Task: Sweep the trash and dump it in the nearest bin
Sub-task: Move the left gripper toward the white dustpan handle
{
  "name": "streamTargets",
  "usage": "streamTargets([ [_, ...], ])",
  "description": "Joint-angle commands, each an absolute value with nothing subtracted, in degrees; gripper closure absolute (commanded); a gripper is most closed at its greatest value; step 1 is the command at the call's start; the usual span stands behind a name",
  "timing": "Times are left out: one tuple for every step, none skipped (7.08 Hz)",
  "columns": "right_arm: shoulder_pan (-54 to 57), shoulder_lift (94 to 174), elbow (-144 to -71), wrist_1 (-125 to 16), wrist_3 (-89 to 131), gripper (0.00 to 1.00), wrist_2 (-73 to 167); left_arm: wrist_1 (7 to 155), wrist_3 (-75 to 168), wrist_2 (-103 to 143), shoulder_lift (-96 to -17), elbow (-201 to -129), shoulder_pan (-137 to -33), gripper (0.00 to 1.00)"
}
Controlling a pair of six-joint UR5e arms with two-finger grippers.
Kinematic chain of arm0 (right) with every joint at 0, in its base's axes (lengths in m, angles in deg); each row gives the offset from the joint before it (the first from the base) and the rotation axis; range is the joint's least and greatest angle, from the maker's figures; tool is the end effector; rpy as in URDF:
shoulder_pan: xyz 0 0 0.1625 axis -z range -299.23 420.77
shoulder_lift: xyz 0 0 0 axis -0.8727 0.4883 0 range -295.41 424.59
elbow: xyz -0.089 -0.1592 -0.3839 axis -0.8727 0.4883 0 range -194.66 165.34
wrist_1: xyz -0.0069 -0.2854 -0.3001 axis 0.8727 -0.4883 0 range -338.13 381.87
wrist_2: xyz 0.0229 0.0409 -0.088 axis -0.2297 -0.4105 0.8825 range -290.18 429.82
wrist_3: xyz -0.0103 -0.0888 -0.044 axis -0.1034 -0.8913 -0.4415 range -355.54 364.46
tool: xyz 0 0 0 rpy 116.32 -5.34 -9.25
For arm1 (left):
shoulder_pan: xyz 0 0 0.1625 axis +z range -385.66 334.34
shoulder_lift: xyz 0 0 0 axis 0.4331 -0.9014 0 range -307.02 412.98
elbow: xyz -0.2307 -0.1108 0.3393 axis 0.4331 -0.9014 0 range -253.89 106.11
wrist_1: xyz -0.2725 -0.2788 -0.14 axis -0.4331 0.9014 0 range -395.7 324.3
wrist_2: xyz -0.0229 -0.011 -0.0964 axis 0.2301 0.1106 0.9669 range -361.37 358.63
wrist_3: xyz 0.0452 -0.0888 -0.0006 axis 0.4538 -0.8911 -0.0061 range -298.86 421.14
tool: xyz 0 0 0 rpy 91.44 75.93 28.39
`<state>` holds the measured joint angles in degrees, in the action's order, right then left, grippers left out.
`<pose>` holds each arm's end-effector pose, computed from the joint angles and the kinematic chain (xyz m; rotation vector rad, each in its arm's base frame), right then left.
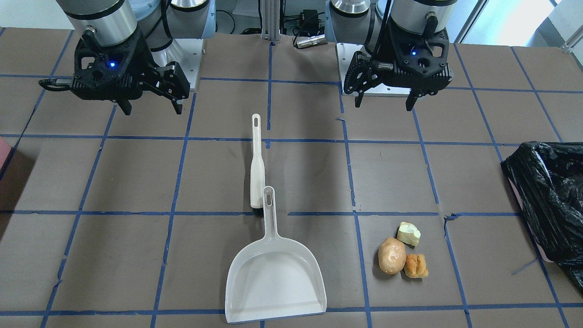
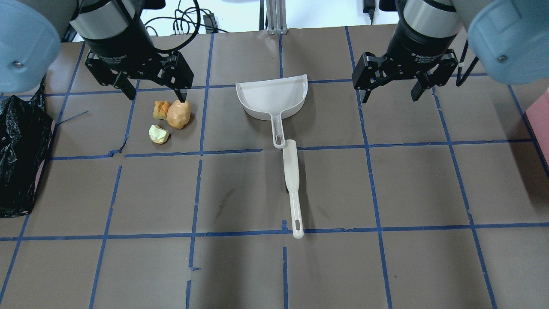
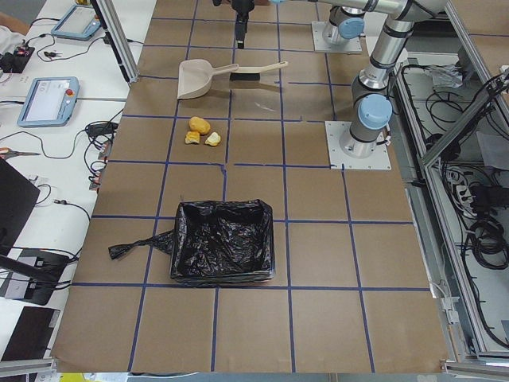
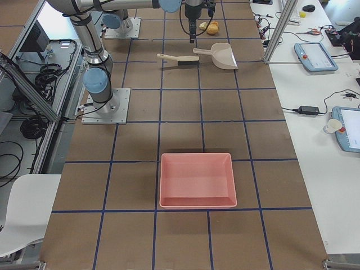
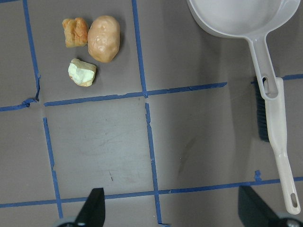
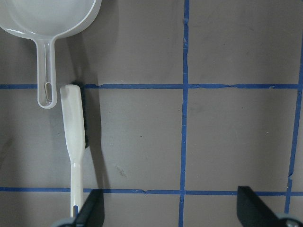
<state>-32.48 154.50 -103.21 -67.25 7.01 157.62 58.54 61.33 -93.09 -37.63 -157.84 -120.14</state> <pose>0.1650 -0.4847 0.4981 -0.0195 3.1028 -0.0099 -0.1686 -0.4850 0.5272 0.1261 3.1097 -0.0342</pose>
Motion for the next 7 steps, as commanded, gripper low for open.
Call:
streamTargets([
  [-32.48, 154.5, -103.25, -67.16, 7.01, 0.0, 157.62, 63.22, 61.32, -92.87, -37.98, -156.34, -118.92, 0.0],
  [-32.48, 154.5, -103.25, -67.16, 7.01, 0.0, 157.62, 63.0, 61.32, -92.87, -38.16, -156.5, -118.91, 0.0],
  [-32.48, 154.5, -103.25, -67.16, 7.01, 0.0, 157.54, 62.13, 61.32, -92.95, -38.16, -156.5, -118.91, 0.0],
  [-32.57, 154.5, -103.25, -67.16, 7.01, 0.0, 157.62, 60.82, 61.23, -92.87, -38.25, -157.46, -118.91, 0.0],
  [-32.65, 154.59, -103.34, -66.9, 7.1, 0.0, 157.54, 55.76, 61.67, -92.43, -39.64, -158.78, -119.0, 0.0],
  [-32.83, 154.68, -104.39, -67.16, 7.1, 0.0, 157.45, 52.31, 61.06, -91.99, -42.62, -159.83, -119.7, 0.0],
  [-32.83, 154.68, -105.09, -67.16, 7.1, 0.0, 157.45, 51.76, 60.79, -92.08, -44.82, -159.76, -120.66, 0.0],
])
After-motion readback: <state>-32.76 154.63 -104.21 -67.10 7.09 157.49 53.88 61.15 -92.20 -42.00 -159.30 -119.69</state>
